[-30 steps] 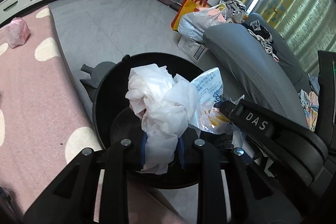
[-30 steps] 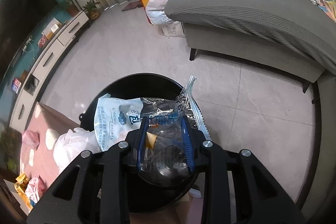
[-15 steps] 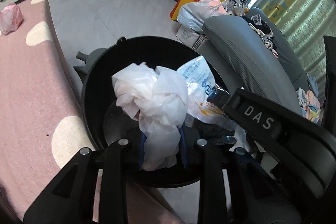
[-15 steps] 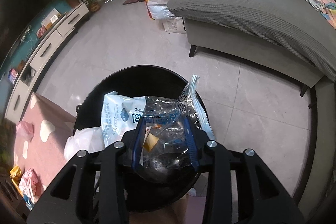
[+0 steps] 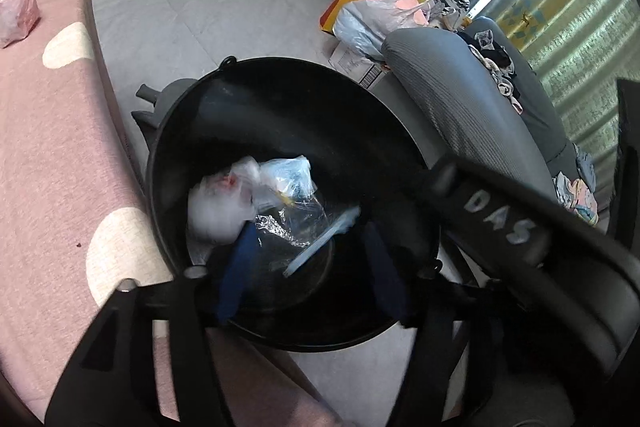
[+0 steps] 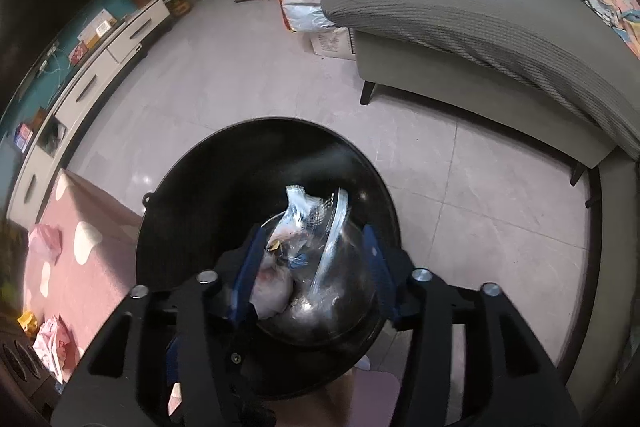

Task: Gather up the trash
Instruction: 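Open both tools to drop the bags into the black bin, then return both tools to the trash pile on the rug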

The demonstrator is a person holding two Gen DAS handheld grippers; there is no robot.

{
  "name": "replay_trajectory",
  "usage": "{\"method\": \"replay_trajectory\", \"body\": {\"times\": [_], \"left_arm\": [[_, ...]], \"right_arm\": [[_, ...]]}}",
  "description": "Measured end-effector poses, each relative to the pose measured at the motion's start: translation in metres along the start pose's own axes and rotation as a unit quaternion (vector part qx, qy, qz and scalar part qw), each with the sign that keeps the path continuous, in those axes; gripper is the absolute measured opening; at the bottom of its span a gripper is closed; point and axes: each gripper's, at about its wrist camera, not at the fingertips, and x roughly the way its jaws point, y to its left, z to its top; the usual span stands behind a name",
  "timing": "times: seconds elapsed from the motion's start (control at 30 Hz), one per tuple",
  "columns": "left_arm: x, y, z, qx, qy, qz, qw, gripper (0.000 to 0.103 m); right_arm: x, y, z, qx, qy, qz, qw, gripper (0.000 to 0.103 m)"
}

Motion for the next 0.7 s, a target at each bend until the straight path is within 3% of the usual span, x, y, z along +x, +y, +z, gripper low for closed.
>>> {"method": "replay_trajectory", "body": {"times": [0.07,0.13,0.2,0.33,0.47,0.57,0.7], "left_arm": [[-0.004,0.004,-0.001,-0.006,-0.002,-0.01,0.9999,0.077],[-0.012,0.006,0.0,-0.012,-0.011,-0.022,0.9996,0.087],[-0.022,0.007,0.001,-0.012,-0.026,-0.016,0.9995,0.091],[-0.049,0.01,0.002,-0.006,-0.062,-0.005,0.998,0.098],[-0.081,0.02,-0.005,-0.009,-0.101,0.011,0.9948,0.1],[-0.11,0.038,-0.012,-0.024,-0.123,0.033,0.9916,0.1],[-0.146,0.062,-0.023,-0.043,-0.146,0.064,0.9862,0.1]], "right_arm": [[-0.005,-0.004,0.001,0.008,-0.004,0.002,1.0,0.071],[-0.012,-0.007,0.001,0.014,-0.012,0.005,1.0,0.073],[-0.019,-0.011,0.001,0.021,-0.024,0.003,0.999,0.082],[-0.033,-0.012,0.002,0.025,-0.043,0.01,0.999,0.086],[-0.042,-0.01,0.001,0.027,-0.056,0.014,0.998,0.088],[-0.049,-0.002,-0.001,0.018,-0.066,0.02,0.997,0.096],[-0.06,0.022,-0.008,-0.015,-0.074,0.06,0.995,0.098]]}}
